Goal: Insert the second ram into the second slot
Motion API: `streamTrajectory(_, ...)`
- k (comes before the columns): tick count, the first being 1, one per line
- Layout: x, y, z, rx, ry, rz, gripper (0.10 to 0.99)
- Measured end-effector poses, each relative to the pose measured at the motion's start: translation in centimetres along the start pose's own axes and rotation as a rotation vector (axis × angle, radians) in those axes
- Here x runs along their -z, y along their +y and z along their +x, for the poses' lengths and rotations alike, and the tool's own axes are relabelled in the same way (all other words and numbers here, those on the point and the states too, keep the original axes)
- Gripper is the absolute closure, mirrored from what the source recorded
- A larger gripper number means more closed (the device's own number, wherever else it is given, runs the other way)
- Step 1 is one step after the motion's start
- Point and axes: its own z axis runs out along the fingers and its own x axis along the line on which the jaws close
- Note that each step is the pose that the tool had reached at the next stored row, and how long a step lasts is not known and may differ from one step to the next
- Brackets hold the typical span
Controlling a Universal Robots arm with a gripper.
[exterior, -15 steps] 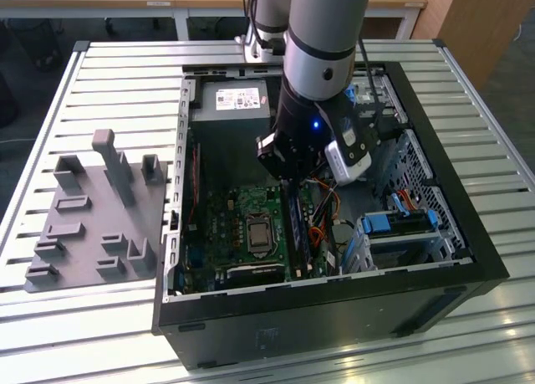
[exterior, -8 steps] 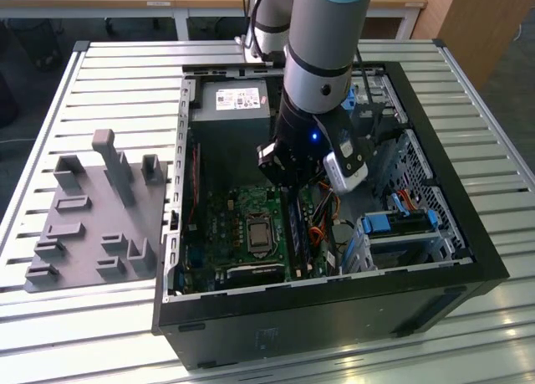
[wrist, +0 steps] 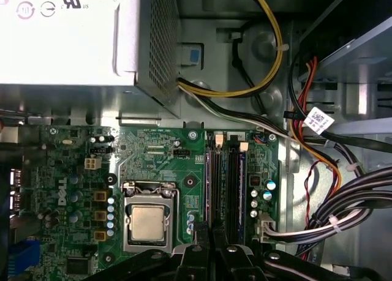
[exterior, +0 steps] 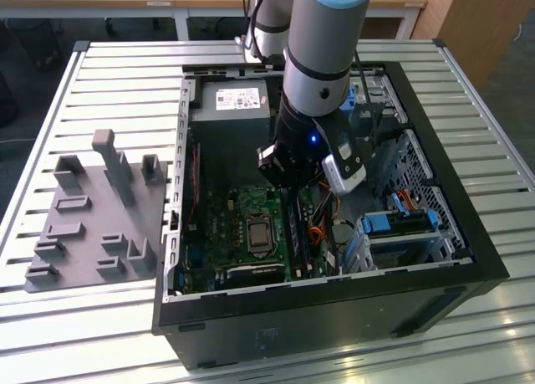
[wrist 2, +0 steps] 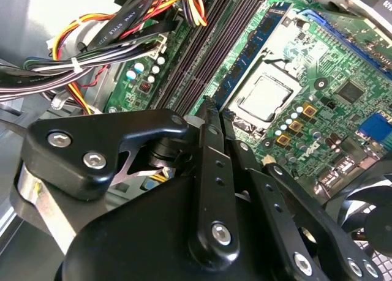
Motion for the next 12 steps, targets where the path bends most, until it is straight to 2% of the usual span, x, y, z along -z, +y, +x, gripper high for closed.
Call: streamTrajectory(12,-0.32,-0.01,0.03,0.0,0.0002,0.001,0.949)
